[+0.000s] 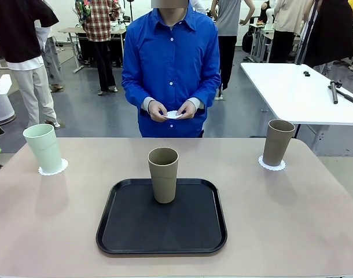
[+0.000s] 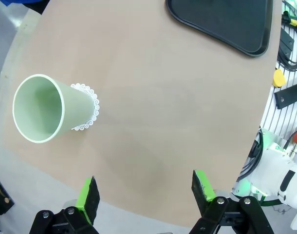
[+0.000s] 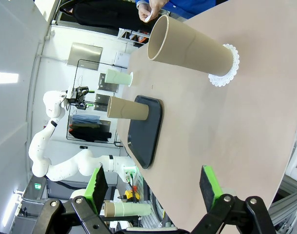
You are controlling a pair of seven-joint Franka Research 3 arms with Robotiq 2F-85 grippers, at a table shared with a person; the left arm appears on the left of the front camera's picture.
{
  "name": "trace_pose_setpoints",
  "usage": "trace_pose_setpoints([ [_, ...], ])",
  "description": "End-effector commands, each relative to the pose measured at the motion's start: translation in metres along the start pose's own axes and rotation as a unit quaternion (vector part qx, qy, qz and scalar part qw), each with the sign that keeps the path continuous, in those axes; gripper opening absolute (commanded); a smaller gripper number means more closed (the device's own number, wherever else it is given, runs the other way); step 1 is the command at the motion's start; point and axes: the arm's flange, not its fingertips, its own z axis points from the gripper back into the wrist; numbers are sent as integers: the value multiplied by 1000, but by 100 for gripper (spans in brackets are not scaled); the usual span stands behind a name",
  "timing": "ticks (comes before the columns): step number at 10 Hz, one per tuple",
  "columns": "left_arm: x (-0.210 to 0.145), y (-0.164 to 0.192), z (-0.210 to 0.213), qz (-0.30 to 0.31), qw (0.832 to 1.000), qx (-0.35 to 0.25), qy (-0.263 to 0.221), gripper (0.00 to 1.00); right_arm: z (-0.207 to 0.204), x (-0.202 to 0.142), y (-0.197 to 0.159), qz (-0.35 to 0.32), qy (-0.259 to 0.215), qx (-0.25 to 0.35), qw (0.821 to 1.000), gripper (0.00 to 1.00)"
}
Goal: Place coasters on the table and set cups on them.
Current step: Take one Reusable plastic cup from the Flat Tray and place it on a coaster set by the human.
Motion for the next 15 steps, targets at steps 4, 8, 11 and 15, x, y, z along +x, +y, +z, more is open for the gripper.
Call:
trace_pose_setpoints([
  [4, 0, 0, 0, 0, 1000, 0, 0, 100, 0, 0, 0, -1, 2, -3, 1000, 100],
  [8, -7, -47, -7, 196, 977, 23, 79, 100, 0, 0, 0, -1, 2, -3, 1000, 100],
  [11, -9, -34, -7, 187, 980, 17, 60, 100, 0, 0, 0, -1, 2, -3, 1000, 100],
  [15, -57, -12, 4, 266, 956, -104, -64, 100, 0, 0, 0, -1, 2, -3, 1000, 100],
])
